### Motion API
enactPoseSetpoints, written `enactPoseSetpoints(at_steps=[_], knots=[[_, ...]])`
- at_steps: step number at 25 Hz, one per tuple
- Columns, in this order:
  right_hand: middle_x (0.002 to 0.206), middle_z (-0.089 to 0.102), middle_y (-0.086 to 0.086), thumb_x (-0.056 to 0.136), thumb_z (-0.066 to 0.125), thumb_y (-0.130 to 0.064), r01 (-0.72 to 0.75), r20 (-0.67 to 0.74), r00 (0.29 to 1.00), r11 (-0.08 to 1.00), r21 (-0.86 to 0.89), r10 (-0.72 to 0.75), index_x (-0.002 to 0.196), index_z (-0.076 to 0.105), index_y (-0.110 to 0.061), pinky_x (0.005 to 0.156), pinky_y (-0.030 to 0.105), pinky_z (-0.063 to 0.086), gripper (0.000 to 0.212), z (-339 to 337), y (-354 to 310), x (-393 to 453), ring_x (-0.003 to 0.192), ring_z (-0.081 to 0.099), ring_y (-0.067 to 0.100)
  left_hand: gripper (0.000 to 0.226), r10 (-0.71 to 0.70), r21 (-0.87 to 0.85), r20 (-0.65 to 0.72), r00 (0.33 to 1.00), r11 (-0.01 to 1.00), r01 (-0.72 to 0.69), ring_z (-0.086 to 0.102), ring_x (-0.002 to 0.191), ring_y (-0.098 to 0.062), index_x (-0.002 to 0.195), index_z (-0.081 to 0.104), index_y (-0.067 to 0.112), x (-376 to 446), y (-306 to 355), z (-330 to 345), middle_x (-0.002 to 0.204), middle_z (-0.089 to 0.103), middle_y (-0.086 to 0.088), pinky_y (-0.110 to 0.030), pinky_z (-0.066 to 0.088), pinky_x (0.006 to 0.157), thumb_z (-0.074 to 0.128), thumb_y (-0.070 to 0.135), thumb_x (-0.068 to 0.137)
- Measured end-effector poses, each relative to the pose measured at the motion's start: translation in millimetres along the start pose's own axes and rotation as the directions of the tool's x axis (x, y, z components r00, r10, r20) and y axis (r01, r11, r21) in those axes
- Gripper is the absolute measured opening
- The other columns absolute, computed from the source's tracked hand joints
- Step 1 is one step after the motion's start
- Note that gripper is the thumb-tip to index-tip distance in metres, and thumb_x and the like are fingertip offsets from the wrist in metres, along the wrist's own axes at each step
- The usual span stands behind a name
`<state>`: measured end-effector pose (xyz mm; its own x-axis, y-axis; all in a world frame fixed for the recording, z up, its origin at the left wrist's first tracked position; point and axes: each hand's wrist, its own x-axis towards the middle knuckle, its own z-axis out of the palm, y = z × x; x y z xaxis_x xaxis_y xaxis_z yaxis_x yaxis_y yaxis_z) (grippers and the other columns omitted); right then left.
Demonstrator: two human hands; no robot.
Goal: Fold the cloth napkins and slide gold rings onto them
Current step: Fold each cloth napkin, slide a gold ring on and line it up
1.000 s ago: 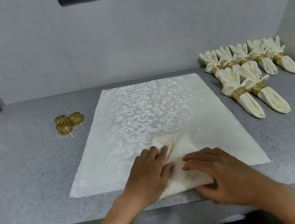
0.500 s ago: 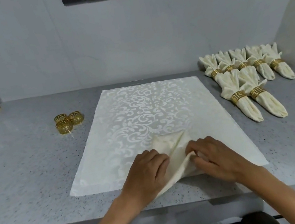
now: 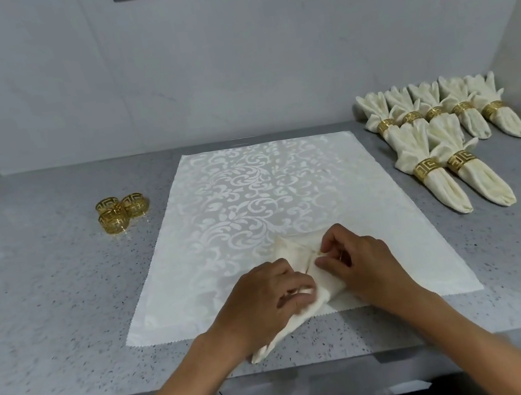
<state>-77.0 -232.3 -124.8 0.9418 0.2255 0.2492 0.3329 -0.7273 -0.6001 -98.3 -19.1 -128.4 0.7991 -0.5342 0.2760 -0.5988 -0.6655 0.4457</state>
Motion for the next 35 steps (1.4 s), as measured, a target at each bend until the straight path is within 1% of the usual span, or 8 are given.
enactPoseSetpoints(at_steps=[3,6,9,12,16,22,29,35], knots=[[0.068,0.056,-0.011,0.09,0.067,-0.028,-0.026,-0.083,0.996,0.997,-0.066,0.02,0.085,0.049,-0.026,0.057,0.019,0.036,0.019,1.0,-5.6,-2.6,0.063,0.052,0.011,0.019,-0.024,-0.038,0.02,0.999,0.999,0.025,0.056,0.078,-0.004,0.107,0.073,0.037,3.5,2.4,-5.8,0.088,0.06,0.015,-0.019,0.043,0.068,0.059,0.038,0.094],[0.071,0.053,-0.006,0.09,0.064,-0.026,0.177,-0.265,0.92,0.91,-0.375,-0.288,0.079,0.054,-0.019,0.058,0.033,0.04,0.017,4.7,-27.0,-32.7,0.058,0.044,0.014,0.016,-0.036,-0.026,0.075,0.997,0.999,0.038,0.055,0.07,-0.007,0.1,0.076,0.032,9.4,5.9,-12.6,0.078,0.056,0.012,-0.025,0.042,0.064,0.062,0.03,0.092],[0.076,0.06,-0.009,0.093,0.057,-0.04,0.403,-0.032,0.896,0.844,-0.354,-0.442,0.091,0.062,-0.025,0.061,0.029,0.043,0.016,27.2,-59.0,-70.4,0.06,0.051,0.012,0.019,-0.091,-0.019,0.132,0.987,0.995,0.095,0.049,0.069,-0.001,0.106,0.075,0.036,18.1,7.5,-17.1,0.072,0.05,0.015,-0.014,0.033,0.064,0.063,0.032,0.092],[0.073,0.06,-0.011,0.088,0.055,-0.05,0.353,0.049,0.932,0.868,-0.348,-0.359,0.102,0.062,-0.026,0.055,0.027,0.046,0.029,49.8,-72.8,-79.1,0.059,0.056,0.011,0.021,-0.185,-0.012,0.165,0.969,0.982,0.189,0.052,0.073,0.003,0.108,0.074,0.039,23.0,12.4,-20.1,0.074,0.056,0.016,-0.009,0.033,0.067,0.06,0.03,0.094],[0.066,0.052,-0.008,0.082,0.058,-0.034,0.326,-0.02,0.936,0.887,-0.327,-0.351,0.076,0.058,-0.021,0.046,0.026,0.038,0.014,43.1,-74.3,-79.8,0.054,0.048,0.013,0.021,-0.269,-0.047,0.214,0.939,0.957,0.285,0.063,0.08,0.0,0.105,0.076,0.03,30.3,17.3,-26.2,0.087,0.073,0.009,-0.002,0.04,0.067,0.062,0.021,0.092],[0.072,0.059,-0.012,0.081,0.042,-0.074,0.063,-0.015,0.997,0.958,-0.279,-0.069,0.091,0.049,-0.029,0.051,0.028,0.049,0.047,28.3,-89.6,-93.6,0.059,0.059,0.009,0.017,-0.354,-0.025,0.185,0.917,0.931,0.365,0.058,0.069,0.005,0.097,0.078,0.029,36.2,21.4,-25.8,0.072,0.065,0.016,-0.004,0.036,0.059,0.066,0.021,0.089],[0.059,0.053,-0.011,0.08,0.055,-0.026,0.076,0.068,0.996,0.981,-0.18,-0.065,0.1,0.047,-0.029,0.038,0.017,0.024,0.022,21.0,-79.0,-95.9,0.043,0.042,0.005,0.024,-0.406,-0.098,0.257,0.877,0.892,0.442,0.066,0.063,-0.005,0.101,0.076,0.019,36.7,20.6,-31.0,0.075,0.072,0.007,-0.015,0.049,0.061,0.056,0.01,0.091],[0.077,0.06,-0.024,0.087,0.064,-0.014,0.026,-0.026,0.999,0.967,-0.254,-0.033,0.095,0.063,-0.038,0.06,0.016,0.043,0.025,-84.8,18.8,-56.4,0.073,0.057,0.0,0.026,-0.087,0.066,0.263,0.961,0.995,0.073,0.04,0.104,0.002,0.115,0.072,0.03,33.5,24.9,-14.2,0.11,0.051,0.02,-0.021,0.036,0.093,0.065,0.031,0.09]])
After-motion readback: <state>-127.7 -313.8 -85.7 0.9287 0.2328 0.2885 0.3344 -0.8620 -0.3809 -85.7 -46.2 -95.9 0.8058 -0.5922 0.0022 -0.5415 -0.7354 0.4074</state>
